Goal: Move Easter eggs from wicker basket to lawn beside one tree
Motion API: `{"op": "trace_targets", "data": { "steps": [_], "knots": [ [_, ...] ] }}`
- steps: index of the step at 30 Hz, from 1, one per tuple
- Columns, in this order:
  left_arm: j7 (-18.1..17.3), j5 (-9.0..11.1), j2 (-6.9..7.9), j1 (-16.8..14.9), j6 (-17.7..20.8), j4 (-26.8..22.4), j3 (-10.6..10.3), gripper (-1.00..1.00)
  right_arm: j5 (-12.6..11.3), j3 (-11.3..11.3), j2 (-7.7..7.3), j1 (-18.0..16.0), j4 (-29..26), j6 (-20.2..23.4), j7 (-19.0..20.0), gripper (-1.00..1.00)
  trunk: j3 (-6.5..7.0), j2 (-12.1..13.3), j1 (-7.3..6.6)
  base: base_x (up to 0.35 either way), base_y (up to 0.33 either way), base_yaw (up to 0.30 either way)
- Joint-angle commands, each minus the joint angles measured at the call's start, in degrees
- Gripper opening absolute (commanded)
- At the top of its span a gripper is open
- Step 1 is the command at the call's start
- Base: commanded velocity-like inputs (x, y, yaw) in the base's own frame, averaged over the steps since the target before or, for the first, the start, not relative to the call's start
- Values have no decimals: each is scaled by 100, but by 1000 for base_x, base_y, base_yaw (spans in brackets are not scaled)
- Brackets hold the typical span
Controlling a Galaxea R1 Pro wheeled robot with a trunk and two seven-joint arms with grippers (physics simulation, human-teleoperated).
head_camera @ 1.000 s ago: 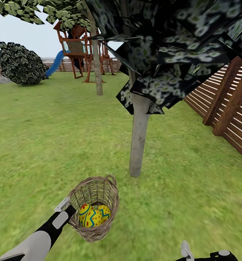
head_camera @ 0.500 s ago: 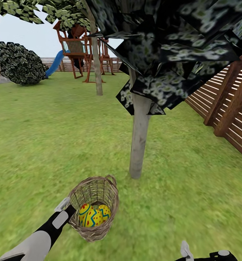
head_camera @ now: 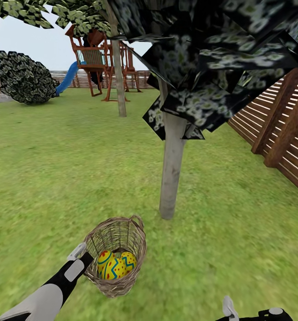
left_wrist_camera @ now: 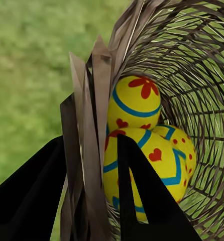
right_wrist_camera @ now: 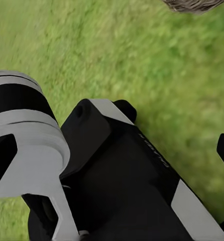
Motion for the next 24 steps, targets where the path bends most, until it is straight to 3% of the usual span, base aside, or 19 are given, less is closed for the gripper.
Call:
{"op": "trace_targets", "data": {
  "steps": [1,5,9,10,12,13,15,24],
  "knots": [
    [22,38,0,-2,29,-19,0,-100,55,-49,-2,-5,-1,-38,19,100,-23,-45,22,0,0,0],
    [22,38,0,-2,28,-19,-2,-100,5,-66,-25,-7,-68,5,64,100,-95,-205,110,0,0,0],
    [22,38,-7,-2,28,-19,-8,-100,-981,-136,15,-6,-1451,1559,97,100,-167,-366,198,0,0,0],
    [22,38,-8,-2,28,-19,-9,-100,-1287,-144,32,-7,-1911,2177,89,100,-185,-406,220,0,0,0],
    [22,38,-13,-2,27,-19,-15,-100,-1940,-127,26,-6,-2051,2791,143,100,-221,-486,264,0,0,0],
    [22,38,-11,-2,28,-19,-15,-100,-2061,-109,17,-5,-2004,2863,434,100,-239,-526,286,0,0,0],
    [21,38,-9,0,28,-19,-10,-100,-2104,-91,13,-7,-1997,2894,927,100,-275,-606,330,0,0,0],
    [-232,31,-11,3,27,-19,-19,-100,-2054,-75,23,-5,-2047,2889,942,100,-293,-646,352,105,0,0]
  ]
}}
